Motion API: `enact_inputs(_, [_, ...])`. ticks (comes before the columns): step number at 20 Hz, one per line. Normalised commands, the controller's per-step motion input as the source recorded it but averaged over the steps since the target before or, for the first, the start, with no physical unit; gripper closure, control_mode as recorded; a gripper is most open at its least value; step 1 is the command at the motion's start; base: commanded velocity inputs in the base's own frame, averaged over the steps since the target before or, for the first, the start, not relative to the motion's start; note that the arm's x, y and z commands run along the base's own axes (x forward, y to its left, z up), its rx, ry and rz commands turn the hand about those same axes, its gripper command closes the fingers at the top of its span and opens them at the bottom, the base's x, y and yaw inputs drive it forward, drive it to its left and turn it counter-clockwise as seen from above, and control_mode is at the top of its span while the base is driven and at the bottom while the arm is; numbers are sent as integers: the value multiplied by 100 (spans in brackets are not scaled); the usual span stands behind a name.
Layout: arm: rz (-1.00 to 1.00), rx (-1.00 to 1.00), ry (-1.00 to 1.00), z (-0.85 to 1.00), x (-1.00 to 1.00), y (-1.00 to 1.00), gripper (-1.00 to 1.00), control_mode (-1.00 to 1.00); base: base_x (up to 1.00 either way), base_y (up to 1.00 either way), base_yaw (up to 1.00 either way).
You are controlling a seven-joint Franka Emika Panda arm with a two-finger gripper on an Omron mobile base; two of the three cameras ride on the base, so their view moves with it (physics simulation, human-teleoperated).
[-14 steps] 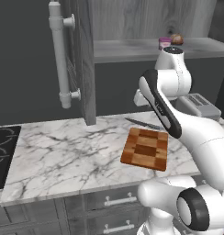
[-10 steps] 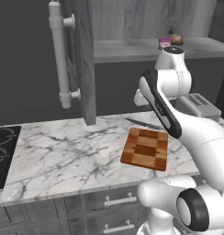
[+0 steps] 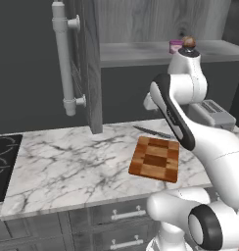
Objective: Pick the bread, place it on the cutting board, pick the jam, place it on the counter, and close the cabinet.
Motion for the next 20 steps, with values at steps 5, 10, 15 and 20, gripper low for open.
enact_inputs(5, [0, 0, -8, 24, 0, -14, -100, -100, 0, 0, 0])
enact_inputs(10, [0, 1, -10, 26, 0, -26, -100, -100, 0, 0, 0])
enact_inputs(15, [0, 3, -8, 28, 0, -24, -100, -100, 0, 0, 0])
enact_inputs(20, [0, 5, -7, 30, 0, -23, -100, -100, 0, 0, 0])
